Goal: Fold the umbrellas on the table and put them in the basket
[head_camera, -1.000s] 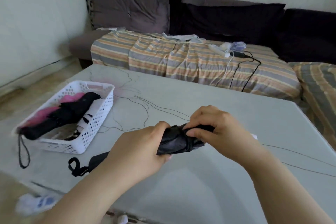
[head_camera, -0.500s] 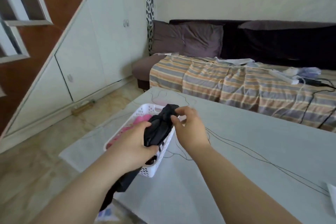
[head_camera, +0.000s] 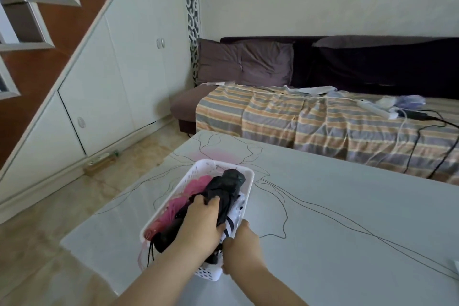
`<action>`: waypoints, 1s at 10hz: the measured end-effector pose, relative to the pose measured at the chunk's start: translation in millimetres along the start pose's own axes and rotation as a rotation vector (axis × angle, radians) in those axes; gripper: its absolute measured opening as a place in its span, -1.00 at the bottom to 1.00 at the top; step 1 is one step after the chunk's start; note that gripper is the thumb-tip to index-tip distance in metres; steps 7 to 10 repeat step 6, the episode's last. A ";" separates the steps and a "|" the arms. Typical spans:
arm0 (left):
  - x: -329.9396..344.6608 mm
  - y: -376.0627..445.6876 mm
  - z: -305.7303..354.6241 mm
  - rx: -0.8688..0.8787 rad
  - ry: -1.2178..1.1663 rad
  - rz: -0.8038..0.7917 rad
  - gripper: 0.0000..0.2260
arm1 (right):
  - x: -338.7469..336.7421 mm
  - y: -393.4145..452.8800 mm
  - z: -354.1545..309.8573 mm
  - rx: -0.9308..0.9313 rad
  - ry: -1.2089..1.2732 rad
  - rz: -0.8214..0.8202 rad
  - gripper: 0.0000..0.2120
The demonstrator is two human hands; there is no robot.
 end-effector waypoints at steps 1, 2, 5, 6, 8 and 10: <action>13.9 -8.5 28.7 0.043 0.176 0.024 -0.49 | -13.8 -15.6 14.7 -0.026 0.138 0.062 -0.82; 24.3 -9.2 42.3 0.021 0.229 -0.023 -0.47 | -21.0 -22.9 29.3 -0.012 0.189 0.055 -0.72; 25.0 -15.5 49.3 0.026 0.252 -0.183 -0.43 | -52.1 -52.7 57.1 -0.029 -0.026 -0.146 -0.58; -3.1 -28.2 57.1 0.142 0.318 -0.025 -0.49 | -117.4 -85.2 44.0 -0.135 -0.102 -0.033 -0.72; -3.1 -28.2 57.1 0.142 0.318 -0.025 -0.49 | -117.4 -85.2 44.0 -0.135 -0.102 -0.033 -0.72; -3.1 -28.2 57.1 0.142 0.318 -0.025 -0.49 | -117.4 -85.2 44.0 -0.135 -0.102 -0.033 -0.72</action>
Point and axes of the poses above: each hand's wrist, its own y-axis towards the middle knuckle, its own x-axis out of the palm, z = x × y, the point moved 8 cm from there along y, towards the middle knuckle, and after that the axes turned 5 degrees about -y, right-handed, at the moved point
